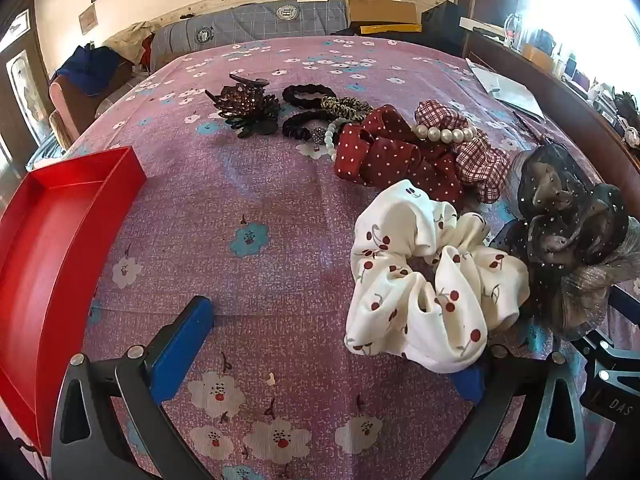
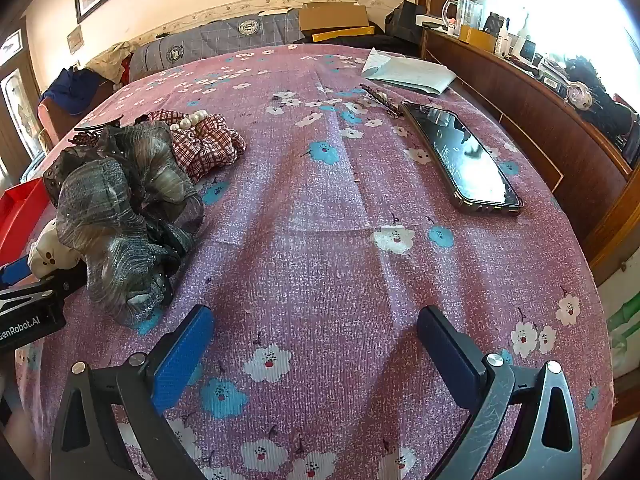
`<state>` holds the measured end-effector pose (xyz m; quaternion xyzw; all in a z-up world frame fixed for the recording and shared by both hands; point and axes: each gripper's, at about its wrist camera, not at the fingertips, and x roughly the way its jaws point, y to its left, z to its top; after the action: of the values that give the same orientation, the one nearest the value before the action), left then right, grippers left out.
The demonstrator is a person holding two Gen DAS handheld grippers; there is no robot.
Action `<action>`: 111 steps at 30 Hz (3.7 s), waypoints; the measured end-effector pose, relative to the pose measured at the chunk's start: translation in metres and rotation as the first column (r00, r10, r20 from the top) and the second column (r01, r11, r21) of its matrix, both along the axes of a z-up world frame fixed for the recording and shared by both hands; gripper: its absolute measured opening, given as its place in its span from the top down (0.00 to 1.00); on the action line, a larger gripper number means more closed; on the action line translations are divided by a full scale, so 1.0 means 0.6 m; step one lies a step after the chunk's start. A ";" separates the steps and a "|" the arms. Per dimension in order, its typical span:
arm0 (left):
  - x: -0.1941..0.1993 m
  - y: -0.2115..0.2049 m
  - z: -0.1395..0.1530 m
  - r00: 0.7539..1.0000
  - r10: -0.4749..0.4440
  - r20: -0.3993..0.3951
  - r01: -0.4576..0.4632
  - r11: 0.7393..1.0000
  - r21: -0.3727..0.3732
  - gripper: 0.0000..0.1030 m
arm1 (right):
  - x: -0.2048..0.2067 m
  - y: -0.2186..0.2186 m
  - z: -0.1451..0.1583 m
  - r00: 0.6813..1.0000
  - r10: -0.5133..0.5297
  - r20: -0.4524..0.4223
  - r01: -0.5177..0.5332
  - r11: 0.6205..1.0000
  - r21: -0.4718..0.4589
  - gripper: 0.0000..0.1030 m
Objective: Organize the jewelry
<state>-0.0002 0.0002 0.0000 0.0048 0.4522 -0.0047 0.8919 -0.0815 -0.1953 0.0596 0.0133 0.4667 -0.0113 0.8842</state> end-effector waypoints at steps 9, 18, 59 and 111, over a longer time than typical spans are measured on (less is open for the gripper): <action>0.000 0.000 0.000 1.000 0.000 -0.001 0.000 1.000 0.001 0.00 | 0.001 -0.001 0.000 1.000 0.000 -0.003 0.000 1.000 -0.001 0.01; 0.000 -0.001 0.000 1.000 0.009 -0.001 -0.009 1.000 0.002 0.00 | 0.000 0.000 -0.001 1.000 0.000 -0.001 0.000 1.000 -0.002 0.01; -0.255 0.122 0.530 0.779 0.154 0.608 -0.266 0.959 0.098 0.00 | -0.114 0.097 0.380 0.910 -0.037 0.412 -0.047 0.980 0.192 0.00; -0.186 0.111 0.334 0.958 0.238 0.162 -0.248 0.968 0.045 0.00 | -0.066 0.115 0.217 0.986 0.064 0.155 -0.079 0.993 0.090 0.00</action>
<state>-0.1118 0.0669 0.2004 -0.0214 0.3783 0.1199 0.9176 -0.1211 -0.1261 0.1897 0.0399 0.3982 0.0439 0.9154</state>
